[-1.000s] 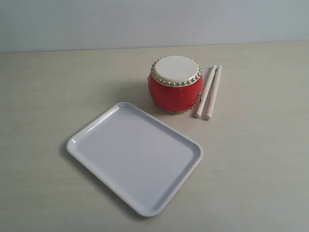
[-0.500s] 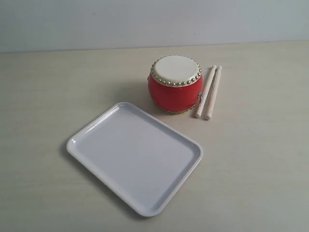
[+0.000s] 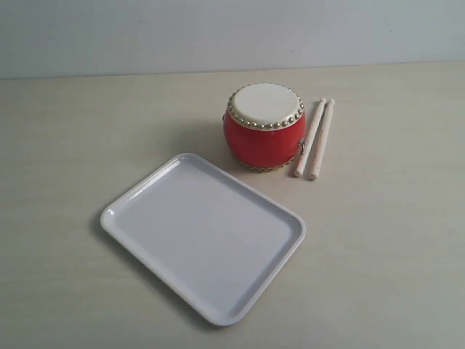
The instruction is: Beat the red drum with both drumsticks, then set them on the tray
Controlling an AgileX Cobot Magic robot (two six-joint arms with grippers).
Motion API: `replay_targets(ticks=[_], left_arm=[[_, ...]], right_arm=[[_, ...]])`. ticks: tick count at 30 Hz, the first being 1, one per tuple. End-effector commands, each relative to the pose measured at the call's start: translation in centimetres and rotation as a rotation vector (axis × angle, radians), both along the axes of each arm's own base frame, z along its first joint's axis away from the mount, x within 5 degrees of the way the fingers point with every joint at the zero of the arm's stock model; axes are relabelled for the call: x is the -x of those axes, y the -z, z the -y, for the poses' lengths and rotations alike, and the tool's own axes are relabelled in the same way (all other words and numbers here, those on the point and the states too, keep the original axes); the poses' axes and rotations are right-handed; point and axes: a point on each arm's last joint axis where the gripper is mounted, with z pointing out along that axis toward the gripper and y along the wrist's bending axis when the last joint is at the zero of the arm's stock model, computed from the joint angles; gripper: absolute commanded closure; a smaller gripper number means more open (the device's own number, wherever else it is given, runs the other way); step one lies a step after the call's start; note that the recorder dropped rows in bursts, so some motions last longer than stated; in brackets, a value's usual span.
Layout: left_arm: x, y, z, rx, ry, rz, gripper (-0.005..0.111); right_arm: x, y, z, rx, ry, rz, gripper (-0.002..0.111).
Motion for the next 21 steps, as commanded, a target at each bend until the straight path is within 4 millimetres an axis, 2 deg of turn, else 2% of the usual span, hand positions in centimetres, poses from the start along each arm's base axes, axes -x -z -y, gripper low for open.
replay_targets(ticks=[1,11,21], left_arm=[[-0.09,0.98,-0.34,0.143,-0.021,-0.1,0.107],[-0.02,0.3,-0.11,0.217,0.021,-0.029,0.107],[-0.03,0.45,-0.03,0.21,0.035,-0.048,0.107]], right_arm=[[0.06,0.02,-0.24,0.009,-0.044,0.013,0.108],[0.06,0.02,-0.25,0.009,-0.046,0.013,0.108],[0.06,0.02,-0.25,0.012,-0.046,0.013,0.108]])
